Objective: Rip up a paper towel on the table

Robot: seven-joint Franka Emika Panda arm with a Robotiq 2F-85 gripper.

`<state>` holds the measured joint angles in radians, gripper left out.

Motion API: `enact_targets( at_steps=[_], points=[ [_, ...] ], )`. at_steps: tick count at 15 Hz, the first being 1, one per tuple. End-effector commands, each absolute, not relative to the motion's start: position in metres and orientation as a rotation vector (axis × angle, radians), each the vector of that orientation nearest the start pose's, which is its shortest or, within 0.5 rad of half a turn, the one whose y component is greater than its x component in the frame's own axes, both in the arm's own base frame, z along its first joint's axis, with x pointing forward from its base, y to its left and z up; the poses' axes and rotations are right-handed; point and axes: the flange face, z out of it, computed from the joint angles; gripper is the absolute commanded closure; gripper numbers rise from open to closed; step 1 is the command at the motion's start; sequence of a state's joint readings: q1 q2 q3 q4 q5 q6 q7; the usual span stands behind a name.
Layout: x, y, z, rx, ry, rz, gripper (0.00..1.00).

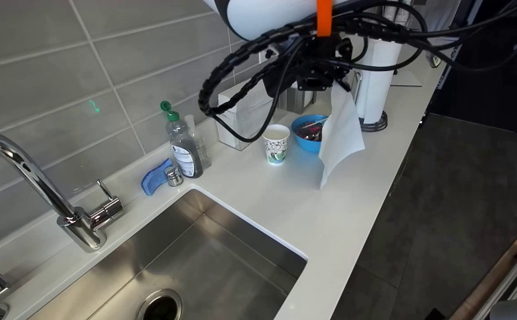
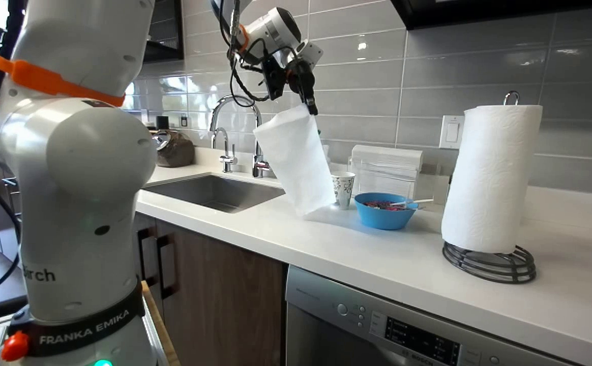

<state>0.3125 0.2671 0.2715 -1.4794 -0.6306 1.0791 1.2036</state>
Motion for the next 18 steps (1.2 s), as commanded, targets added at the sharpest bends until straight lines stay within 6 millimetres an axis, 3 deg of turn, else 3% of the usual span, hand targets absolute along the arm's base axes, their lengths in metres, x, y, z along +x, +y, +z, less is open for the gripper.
enact_targets(
  at_steps=[1, 2, 8, 14, 18],
  points=[
    [0.529, 0.241, 0.519, 2.201, -0.751, -0.138, 1.00],
    [0.524, 0.234, 0.517, 2.171, -0.775, -0.034, 0.99],
    [0.531, 0.239, 0.518, 2.197, -0.758, -0.087, 1.00],
    [0.526, 0.280, 0.496, 2.458, -0.489, -0.195, 1.00],
    [0.540, 0.295, 0.487, 2.639, -0.446, -0.179, 1.00]
  ],
)
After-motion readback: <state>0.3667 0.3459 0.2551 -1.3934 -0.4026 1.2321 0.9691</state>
